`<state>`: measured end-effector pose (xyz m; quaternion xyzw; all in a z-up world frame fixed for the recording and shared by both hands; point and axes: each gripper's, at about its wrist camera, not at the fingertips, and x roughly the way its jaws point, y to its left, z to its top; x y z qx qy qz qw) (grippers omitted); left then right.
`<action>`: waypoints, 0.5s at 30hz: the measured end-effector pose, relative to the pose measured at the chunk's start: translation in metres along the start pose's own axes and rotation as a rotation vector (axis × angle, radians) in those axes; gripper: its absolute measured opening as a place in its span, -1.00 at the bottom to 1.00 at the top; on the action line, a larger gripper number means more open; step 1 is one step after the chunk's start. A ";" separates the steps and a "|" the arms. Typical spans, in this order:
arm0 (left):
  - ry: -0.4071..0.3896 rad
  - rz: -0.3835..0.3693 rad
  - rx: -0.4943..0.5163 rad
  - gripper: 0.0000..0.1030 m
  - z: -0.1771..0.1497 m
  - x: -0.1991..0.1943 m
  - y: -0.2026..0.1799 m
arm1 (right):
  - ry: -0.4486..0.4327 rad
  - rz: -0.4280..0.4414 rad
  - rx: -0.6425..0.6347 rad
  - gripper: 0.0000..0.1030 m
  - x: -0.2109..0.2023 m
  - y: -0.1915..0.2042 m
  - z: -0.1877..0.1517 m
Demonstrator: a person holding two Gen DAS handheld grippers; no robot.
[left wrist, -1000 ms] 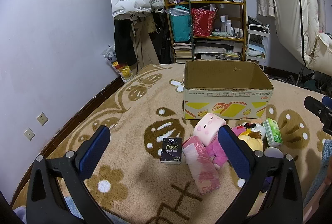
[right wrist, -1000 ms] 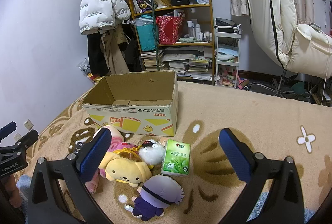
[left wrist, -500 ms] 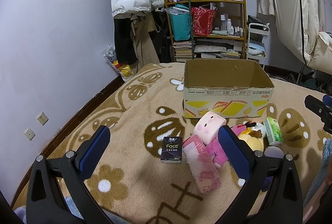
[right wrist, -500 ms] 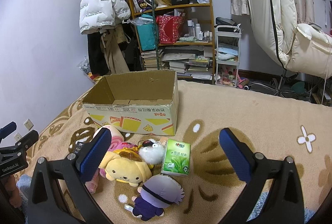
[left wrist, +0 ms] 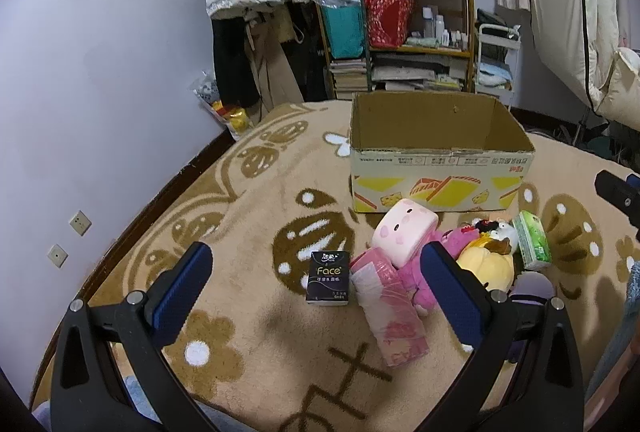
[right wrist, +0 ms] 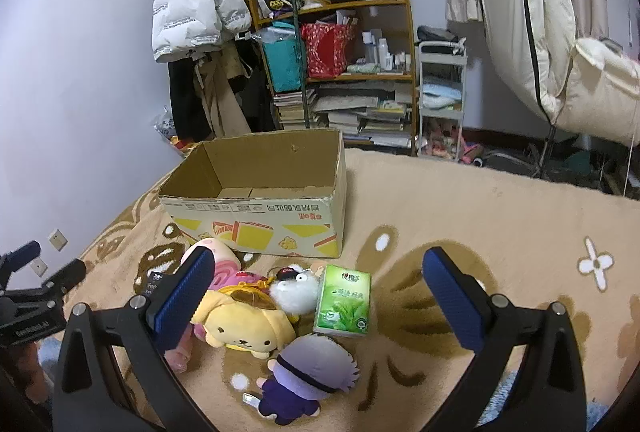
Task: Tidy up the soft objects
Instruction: 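Grasp the green tissue pack with the right gripper while the left gripper grasps the pink roll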
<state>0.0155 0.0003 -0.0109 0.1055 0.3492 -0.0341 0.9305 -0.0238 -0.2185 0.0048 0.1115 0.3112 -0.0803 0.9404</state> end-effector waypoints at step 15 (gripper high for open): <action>0.108 -0.017 -0.008 0.99 0.016 0.048 -0.011 | 0.068 0.023 0.074 1.00 0.042 -0.003 0.008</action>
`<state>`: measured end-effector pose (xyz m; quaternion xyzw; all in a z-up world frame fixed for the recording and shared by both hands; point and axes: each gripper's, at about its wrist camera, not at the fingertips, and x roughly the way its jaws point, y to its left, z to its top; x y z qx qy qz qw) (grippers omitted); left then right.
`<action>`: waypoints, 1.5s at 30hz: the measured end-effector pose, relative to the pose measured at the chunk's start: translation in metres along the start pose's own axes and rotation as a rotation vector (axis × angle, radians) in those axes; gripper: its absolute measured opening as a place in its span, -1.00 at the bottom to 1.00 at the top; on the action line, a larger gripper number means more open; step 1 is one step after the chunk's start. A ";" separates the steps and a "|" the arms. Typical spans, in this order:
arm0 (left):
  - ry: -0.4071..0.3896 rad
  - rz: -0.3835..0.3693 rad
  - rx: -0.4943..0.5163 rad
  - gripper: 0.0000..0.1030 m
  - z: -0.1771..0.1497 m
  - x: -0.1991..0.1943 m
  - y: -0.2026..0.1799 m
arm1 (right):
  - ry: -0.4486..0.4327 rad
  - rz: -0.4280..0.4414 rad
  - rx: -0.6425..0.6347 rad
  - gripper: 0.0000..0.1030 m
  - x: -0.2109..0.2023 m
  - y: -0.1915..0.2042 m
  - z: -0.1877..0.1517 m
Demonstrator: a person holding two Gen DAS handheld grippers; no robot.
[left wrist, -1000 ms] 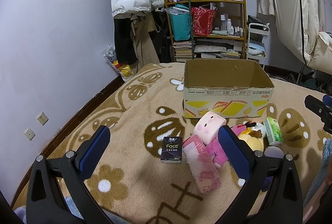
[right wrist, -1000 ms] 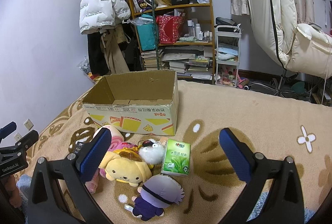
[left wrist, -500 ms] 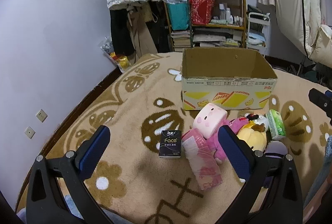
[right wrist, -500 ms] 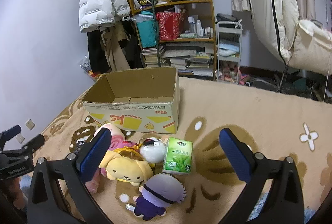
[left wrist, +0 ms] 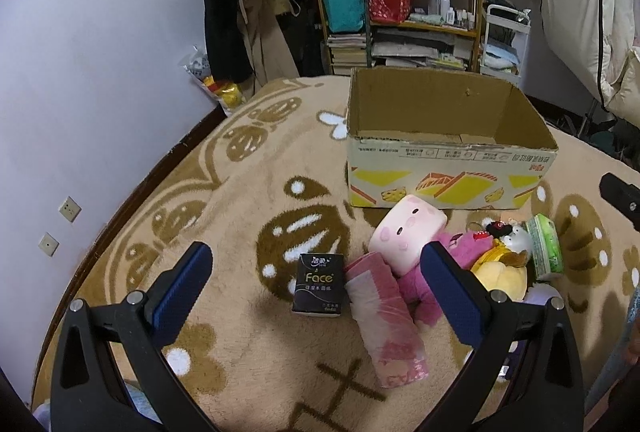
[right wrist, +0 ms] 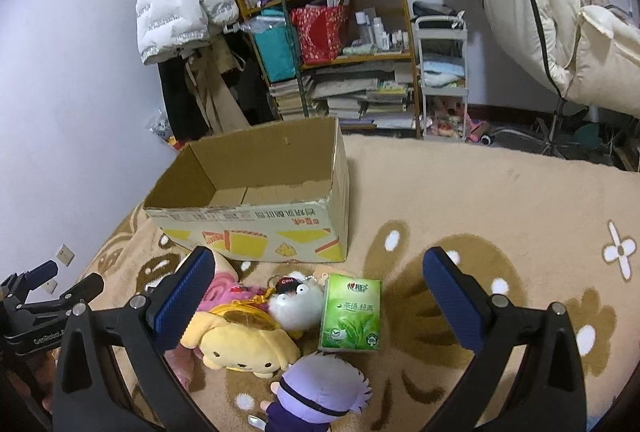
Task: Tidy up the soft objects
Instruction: 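Grasp the green tissue pack with the right gripper while the left gripper grasps the pink roll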
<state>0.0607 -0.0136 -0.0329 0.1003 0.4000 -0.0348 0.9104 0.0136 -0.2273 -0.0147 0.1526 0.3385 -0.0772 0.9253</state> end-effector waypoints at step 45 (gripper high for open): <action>0.461 -0.181 -0.038 0.44 -0.047 0.122 -0.021 | 0.397 -0.003 0.096 0.31 0.141 -0.038 -0.034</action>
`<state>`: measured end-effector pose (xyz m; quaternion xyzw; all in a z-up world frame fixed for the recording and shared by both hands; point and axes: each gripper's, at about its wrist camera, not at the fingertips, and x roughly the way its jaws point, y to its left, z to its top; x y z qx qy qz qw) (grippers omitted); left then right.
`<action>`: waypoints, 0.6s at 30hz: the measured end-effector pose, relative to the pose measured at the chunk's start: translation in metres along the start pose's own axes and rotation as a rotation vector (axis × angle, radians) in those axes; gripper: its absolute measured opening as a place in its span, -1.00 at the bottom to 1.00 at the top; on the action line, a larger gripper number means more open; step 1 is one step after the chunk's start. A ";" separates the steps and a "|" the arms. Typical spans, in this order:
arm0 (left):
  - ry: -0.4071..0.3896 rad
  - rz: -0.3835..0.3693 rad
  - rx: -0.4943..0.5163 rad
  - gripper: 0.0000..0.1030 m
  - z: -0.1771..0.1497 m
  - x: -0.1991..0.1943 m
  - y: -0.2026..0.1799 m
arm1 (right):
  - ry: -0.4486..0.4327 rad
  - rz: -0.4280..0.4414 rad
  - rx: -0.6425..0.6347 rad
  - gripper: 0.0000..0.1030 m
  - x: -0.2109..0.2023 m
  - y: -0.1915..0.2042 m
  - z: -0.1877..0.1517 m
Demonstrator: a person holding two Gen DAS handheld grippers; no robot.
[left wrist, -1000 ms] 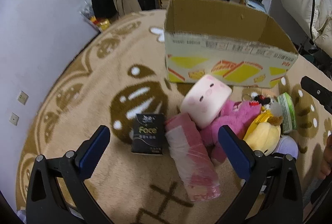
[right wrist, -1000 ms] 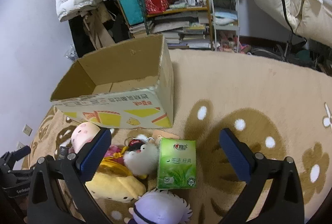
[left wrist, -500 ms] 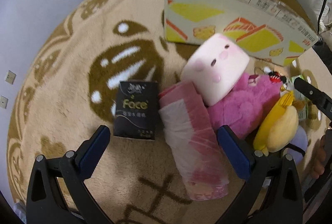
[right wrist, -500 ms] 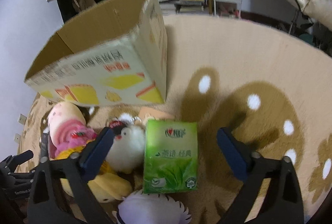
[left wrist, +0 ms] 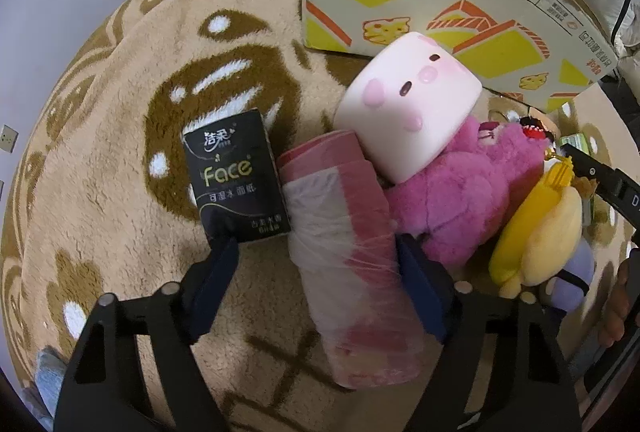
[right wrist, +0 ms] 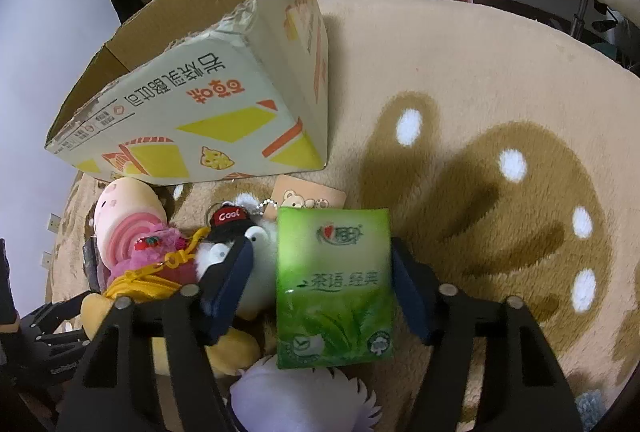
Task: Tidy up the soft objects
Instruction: 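Grasp the green tissue pack with the right gripper while the left gripper grasps the pink roll, then lift the green pack with the right gripper while the left gripper lifts the pink roll toward the box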
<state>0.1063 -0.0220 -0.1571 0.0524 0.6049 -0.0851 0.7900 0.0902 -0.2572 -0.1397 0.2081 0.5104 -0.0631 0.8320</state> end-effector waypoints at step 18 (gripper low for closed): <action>0.038 -0.070 -0.053 -0.12 -0.004 -0.004 0.009 | 0.014 0.008 0.000 0.11 -0.003 0.000 0.001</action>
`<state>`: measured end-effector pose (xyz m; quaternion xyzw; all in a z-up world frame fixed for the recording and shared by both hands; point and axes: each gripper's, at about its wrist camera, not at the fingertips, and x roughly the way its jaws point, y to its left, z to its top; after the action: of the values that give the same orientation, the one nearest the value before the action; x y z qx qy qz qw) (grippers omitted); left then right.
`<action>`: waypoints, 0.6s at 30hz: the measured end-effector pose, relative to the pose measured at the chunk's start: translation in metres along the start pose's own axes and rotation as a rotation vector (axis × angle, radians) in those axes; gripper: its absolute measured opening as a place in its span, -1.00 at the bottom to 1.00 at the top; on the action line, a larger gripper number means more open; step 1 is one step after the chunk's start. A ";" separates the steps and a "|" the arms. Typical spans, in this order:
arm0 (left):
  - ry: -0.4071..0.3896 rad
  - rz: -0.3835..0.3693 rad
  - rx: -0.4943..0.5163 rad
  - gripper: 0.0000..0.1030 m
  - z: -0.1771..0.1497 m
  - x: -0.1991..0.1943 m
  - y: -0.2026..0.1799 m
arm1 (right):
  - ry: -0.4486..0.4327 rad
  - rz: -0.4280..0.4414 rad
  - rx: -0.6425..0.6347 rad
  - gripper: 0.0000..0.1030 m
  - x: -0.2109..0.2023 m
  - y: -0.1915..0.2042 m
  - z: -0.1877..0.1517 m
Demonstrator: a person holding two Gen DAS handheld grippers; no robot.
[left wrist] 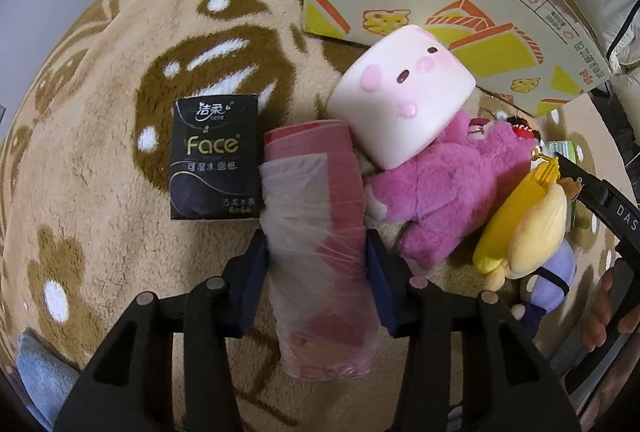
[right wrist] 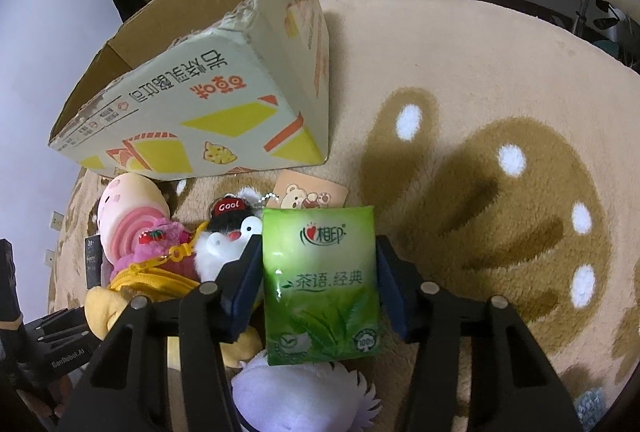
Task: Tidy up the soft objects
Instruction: 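Lift the green pack with the right gripper while the left gripper lifts the pink roll toward the box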
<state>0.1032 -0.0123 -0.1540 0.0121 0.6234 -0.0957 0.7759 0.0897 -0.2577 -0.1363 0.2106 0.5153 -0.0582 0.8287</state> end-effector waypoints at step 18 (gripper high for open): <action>-0.166 0.002 -0.039 -0.15 -0.014 -0.053 0.003 | -0.076 -0.008 -0.068 0.09 -0.033 0.019 -0.015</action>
<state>0.0789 -0.0004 -0.1059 -0.0105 0.5588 -0.0835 0.8250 0.0680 -0.2382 -0.1080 0.1779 0.4858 -0.0520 0.8542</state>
